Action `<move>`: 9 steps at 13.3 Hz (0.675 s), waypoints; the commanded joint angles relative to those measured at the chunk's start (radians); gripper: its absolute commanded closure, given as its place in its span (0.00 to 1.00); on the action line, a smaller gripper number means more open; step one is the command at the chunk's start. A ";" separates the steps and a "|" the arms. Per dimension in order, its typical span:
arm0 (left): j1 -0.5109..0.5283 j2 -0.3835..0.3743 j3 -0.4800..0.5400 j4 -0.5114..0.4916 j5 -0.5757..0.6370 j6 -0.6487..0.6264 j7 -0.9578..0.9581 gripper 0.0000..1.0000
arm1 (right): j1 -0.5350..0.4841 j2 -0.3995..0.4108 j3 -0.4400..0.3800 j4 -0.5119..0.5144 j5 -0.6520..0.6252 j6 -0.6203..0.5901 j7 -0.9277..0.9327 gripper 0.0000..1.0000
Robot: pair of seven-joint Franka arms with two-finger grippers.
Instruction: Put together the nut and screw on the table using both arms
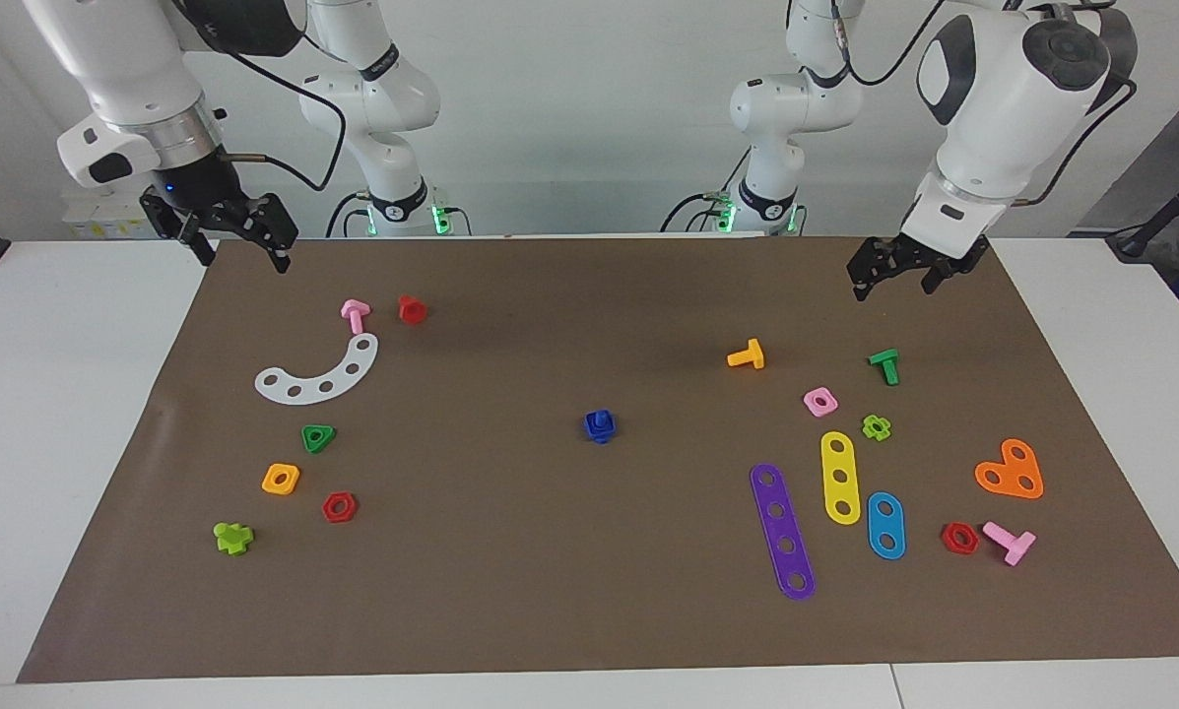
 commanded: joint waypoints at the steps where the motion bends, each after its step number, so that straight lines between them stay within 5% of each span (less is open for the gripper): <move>1: 0.012 -0.027 -0.006 -0.031 -0.013 0.009 0.010 0.00 | 0.002 -0.019 0.000 -0.022 -0.011 0.003 -0.014 0.00; 9: 0.014 -0.030 -0.003 -0.017 -0.043 0.071 0.128 0.00 | 0.001 -0.019 0.000 -0.022 -0.011 0.000 -0.012 0.00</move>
